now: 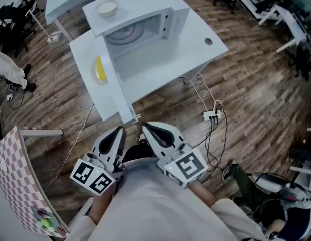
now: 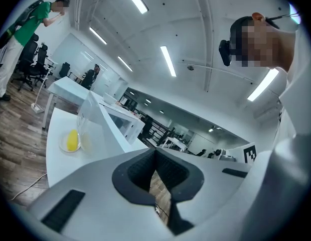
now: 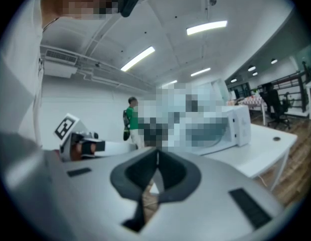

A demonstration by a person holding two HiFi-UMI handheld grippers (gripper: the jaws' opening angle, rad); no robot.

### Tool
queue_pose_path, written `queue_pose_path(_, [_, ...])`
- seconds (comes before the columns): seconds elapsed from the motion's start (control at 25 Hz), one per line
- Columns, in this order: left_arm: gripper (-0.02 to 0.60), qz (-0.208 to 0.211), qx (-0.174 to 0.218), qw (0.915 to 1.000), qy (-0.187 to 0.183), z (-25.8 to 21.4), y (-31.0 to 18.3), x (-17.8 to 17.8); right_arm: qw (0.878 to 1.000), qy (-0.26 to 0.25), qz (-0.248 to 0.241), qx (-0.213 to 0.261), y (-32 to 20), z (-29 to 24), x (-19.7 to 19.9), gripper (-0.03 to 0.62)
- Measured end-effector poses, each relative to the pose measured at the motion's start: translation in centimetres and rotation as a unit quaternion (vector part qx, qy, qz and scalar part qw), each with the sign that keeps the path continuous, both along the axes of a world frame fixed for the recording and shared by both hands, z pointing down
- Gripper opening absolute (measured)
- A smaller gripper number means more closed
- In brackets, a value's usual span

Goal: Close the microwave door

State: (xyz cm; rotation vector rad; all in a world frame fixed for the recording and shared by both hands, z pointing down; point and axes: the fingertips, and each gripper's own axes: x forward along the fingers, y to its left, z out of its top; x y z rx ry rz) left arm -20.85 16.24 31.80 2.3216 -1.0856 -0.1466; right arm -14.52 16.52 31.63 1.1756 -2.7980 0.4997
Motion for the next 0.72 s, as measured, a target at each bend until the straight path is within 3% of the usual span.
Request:
queue_pose_path(0.4, [0.015, 0.026, 0.017, 0.9995, 0.003, 0.3, -2.4, -2.2, 0.999, 0.009, 0.040, 0.002, -2.0, 0.2, -1.6, 0.023])
queue_pose_path(0.72, [0.015, 0.066, -0.010, 0.9976, -0.019, 3.1, -2.7, -2.0, 0.998, 0.011, 0.059, -0.009, -2.8, 0.9, -1.3, 0.023])
